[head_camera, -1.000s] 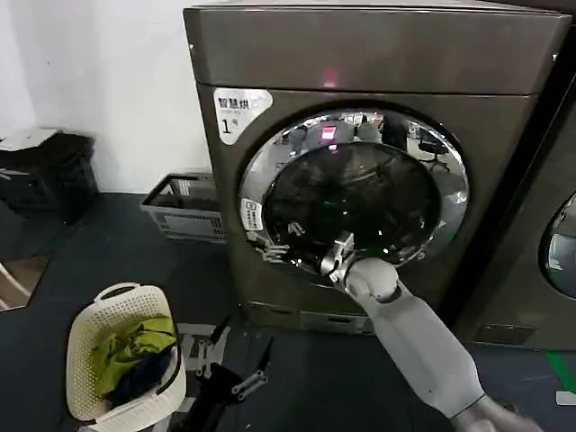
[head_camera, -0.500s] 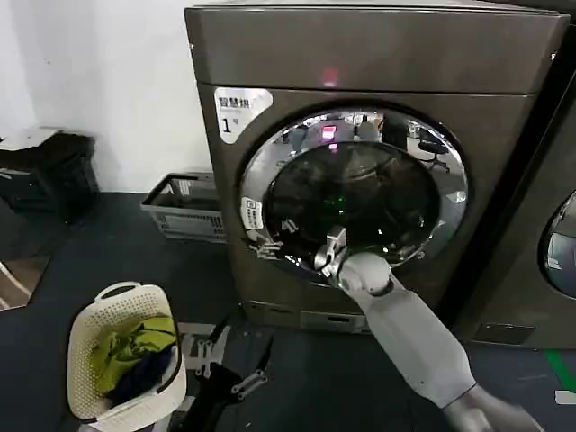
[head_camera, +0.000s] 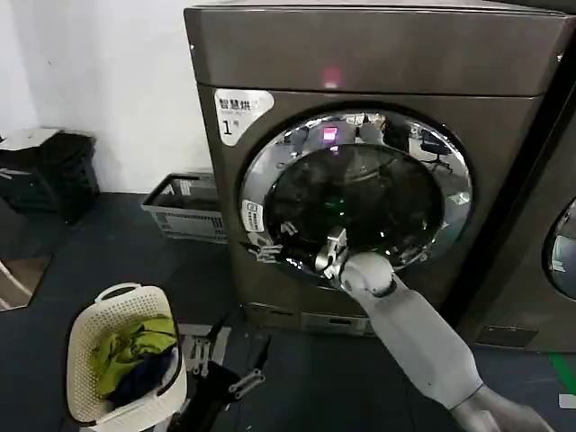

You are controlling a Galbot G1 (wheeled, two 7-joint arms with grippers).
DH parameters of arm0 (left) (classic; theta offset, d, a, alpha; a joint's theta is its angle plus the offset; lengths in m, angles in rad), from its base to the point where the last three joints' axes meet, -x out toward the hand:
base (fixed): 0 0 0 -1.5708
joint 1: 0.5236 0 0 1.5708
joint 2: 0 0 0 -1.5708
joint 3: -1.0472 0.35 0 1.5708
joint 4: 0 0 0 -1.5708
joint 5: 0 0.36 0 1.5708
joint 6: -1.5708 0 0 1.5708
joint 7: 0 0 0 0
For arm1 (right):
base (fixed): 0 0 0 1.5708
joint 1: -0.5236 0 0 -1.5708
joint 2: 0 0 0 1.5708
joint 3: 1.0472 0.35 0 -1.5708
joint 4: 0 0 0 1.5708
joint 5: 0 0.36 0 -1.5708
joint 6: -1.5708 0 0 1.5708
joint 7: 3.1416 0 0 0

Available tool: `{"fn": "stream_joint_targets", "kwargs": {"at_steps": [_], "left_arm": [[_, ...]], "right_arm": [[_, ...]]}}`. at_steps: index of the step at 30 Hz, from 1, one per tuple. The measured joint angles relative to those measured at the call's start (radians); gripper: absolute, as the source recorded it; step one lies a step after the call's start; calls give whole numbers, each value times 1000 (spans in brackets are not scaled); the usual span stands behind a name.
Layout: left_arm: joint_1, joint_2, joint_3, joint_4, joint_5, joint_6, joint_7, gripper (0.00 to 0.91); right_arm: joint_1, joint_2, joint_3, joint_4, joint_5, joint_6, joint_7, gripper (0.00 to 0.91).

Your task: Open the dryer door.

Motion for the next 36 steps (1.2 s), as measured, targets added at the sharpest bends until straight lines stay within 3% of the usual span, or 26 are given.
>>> {"fn": "stream_joint_targets", "kwargs": {"at_steps": [9,23,36], "left_arm": [[5,18,-43,-8,-30,10,1,907],[-21,39,-130,-9,-99,39,16,907],[-66,78,-185,12,-156,61,38,907]], "right_arm": [[-47,-56,-3,122,31,-14,-25,907],[-156,-170,46,331,144,-75,-102,907],[-309,-279,136,501,150,-94,-229,907]]}}
